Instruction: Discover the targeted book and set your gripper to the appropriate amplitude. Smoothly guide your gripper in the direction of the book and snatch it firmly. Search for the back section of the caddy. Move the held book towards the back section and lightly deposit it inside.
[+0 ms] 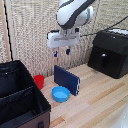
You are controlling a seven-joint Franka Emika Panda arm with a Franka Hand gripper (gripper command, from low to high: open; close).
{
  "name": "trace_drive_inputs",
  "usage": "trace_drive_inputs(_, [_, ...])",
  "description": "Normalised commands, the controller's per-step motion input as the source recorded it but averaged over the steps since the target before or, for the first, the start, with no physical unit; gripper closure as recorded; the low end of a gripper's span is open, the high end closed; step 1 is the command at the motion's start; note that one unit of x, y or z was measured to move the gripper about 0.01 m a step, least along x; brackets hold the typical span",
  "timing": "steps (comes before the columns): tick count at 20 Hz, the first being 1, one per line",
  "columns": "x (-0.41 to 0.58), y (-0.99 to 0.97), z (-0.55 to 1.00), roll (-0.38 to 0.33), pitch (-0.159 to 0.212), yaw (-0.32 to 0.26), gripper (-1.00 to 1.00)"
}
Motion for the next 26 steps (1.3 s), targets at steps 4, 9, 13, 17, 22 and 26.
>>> trace_drive_inputs(4, [0.116, -0.36, -0.32, -0.002, 0.018, 0.087, -1.00])
trace_drive_inputs(9, [0.008, -0.39, -0.37, -0.022, 0.023, 0.118, -1.00])
trace_drive_inputs(13, [0.000, -0.26, -0.34, -0.035, 0.040, 0.135, -1.00])
trace_drive_inputs(17, [0.000, 0.04, -0.47, -0.155, 0.015, 0.129, -1.00])
trace_drive_inputs(22, [0.000, 0.04, -0.48, -0.185, 0.000, 0.140, -1.00])
trace_drive_inputs(26, [0.000, -0.03, -0.43, -0.161, 0.000, 0.147, -1.00])
